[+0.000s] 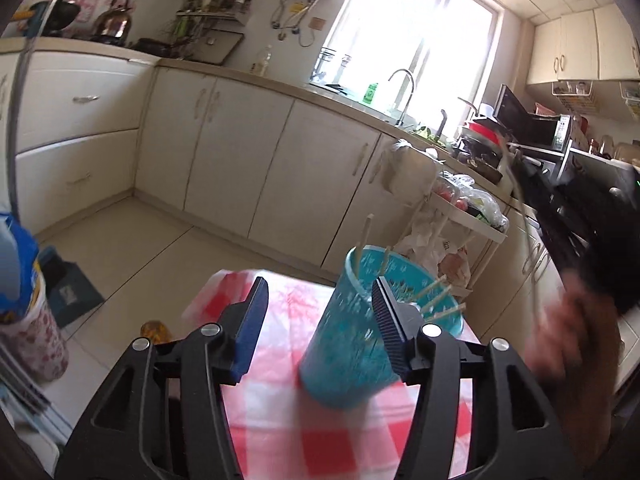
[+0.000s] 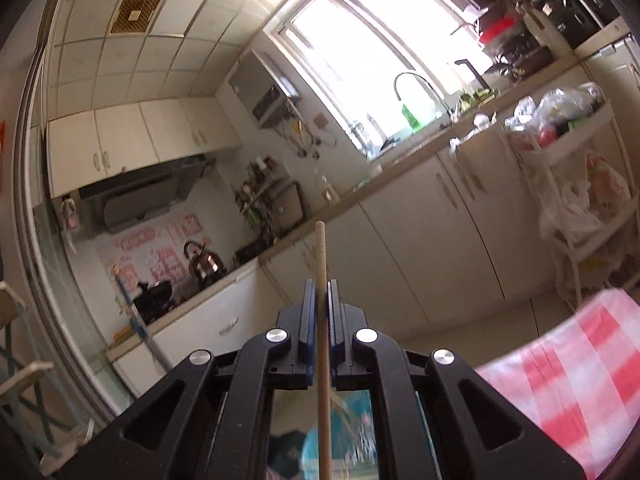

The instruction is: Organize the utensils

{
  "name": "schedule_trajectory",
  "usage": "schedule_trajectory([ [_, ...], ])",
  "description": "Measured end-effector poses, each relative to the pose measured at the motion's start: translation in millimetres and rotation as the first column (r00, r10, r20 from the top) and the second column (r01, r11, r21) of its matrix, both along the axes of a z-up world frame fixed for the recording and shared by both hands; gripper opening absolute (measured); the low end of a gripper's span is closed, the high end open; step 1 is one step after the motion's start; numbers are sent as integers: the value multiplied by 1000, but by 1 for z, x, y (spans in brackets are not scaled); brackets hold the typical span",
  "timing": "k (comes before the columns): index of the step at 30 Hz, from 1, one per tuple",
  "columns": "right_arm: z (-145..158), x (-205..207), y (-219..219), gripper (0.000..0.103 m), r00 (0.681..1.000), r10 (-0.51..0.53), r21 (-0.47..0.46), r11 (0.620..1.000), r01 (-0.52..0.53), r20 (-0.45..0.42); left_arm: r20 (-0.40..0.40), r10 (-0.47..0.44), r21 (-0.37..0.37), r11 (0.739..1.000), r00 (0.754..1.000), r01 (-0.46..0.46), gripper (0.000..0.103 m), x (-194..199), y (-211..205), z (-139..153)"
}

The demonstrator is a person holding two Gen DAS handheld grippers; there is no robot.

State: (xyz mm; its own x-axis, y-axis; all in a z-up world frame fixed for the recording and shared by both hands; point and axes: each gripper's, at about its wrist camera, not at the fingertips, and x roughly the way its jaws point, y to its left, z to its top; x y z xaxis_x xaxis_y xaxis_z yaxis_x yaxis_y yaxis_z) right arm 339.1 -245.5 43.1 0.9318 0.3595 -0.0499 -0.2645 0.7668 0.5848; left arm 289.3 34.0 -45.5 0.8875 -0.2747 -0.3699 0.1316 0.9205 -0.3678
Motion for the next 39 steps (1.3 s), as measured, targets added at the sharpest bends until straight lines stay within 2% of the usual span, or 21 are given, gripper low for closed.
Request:
schedule_trajectory([
  [4, -9, 46, 28, 6, 997, -44, -72, 997, 40, -57, -14, 11, -7, 1000, 1000, -11, 52, -19, 10, -14],
  [7, -27, 67, 41, 7, 985, -29, -131, 991, 7, -169, -25, -4, 3, 1000, 1000, 5, 53, -27, 11, -21],
  [11, -25, 60, 46, 9, 982, -26, -196, 981, -12, -186, -46, -18, 6, 1000, 999, 18, 54, -32, 16, -27],
  [13, -28, 53, 45, 20, 979, -11, -206, 978, -31, -202, -58, -20, -1, 1000, 998, 20, 54, -35, 19, -29],
  [15, -29, 40, 45, 20, 978, 5, -224, 973, -52, -208, -70, -17, 1, 1000, 997, 17, 55, -40, 21, -29],
  [17, -29, 16, 41, 22, 978, 19, -228, 971, -68, -210, -81, -15, 6, 1000, 997, 15, 57, -44, 21, -24],
  [18, -29, -2, 40, 30, 977, 22, -242, 968, -74, -211, -87, -13, 13, 1000, 996, 15, 59, -45, 21, -22],
  [19, -30, -20, 40, 43, 976, 15, -264, 962, -73, -215, -93, -11, 30, 999, 996, 14, 62, -50, 20, -19],
  [20, -32, -34, 40, 48, 976, 9, -281, 957, -72, -218, -97, -8, 54, 998, 995, 14, 64, -55, 17, -15],
  [22, -39, -75, 39, 66, 973, 1, -323, 943, -78, -232, -100, -2, 103, 995, 995, 12, 73, -66, 11, -8],
  [23, -43, -98, 39, 71, 968, -15, -352, 933, -75, -249, -101, 4, 133, 991, 995, 10, 75, -73, 8, -4],
  [25, -55, -137, 36, 87, 956, -64, -397, 916, -58, -288, -105, 16, 185, 983, 994, 4, 81, -85, 2, 3],
  [28, -69, -180, 31, 91, 930, -121, -444, 895, -50, -348, -122, 29, 235, 972, 992, 0, 85, -104, -7, 10],
  [32, -74, -215, 24, 95, 895, -169, -455, 890, -42, -414, -148, 35, 250, 968, 988, 3, 88, -128, -9, 18],
  [39, -46, -274, 31, 96, 872, -235, -476, 879, 2, -430, -163, 27, 281, 959, 986, 20, 95, -184, -17, 34],
])
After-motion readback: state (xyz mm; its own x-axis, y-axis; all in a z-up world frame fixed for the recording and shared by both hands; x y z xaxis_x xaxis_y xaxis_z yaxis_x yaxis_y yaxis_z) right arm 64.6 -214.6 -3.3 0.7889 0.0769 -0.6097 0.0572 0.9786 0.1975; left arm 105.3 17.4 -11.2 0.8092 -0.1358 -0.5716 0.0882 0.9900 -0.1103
